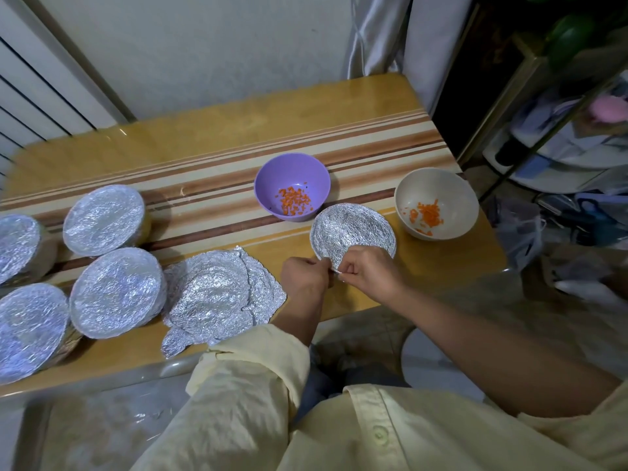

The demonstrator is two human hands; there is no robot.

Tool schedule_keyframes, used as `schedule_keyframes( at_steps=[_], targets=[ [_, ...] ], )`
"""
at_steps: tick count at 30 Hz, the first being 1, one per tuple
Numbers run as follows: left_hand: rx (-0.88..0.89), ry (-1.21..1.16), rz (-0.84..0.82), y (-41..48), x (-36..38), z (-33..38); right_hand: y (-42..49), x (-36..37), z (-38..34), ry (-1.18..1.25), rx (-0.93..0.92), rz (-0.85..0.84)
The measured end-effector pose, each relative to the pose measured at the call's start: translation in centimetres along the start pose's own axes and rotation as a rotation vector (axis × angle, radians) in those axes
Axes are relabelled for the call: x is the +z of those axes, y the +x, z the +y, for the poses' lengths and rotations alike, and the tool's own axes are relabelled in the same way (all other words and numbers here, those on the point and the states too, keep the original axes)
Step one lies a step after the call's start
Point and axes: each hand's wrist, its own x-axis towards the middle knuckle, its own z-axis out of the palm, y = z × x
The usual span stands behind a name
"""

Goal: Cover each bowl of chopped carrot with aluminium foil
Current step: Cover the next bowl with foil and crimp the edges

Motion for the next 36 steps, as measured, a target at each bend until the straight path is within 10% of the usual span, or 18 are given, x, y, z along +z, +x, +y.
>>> schedule_keyframes(
  at_steps=[12,36],
  targets=[
    [-0.02,-0.022,-0.018,0.6,-1.3,0.1,-1.4,-1.6,1.1,-0.152,-0.225,-0.026],
    [-0.063,-0.148,-0.128,-1.8,-0.9,0.1,-0.4,-0.7,-0.5,-0.04,-0.089,-0.02]
  ],
)
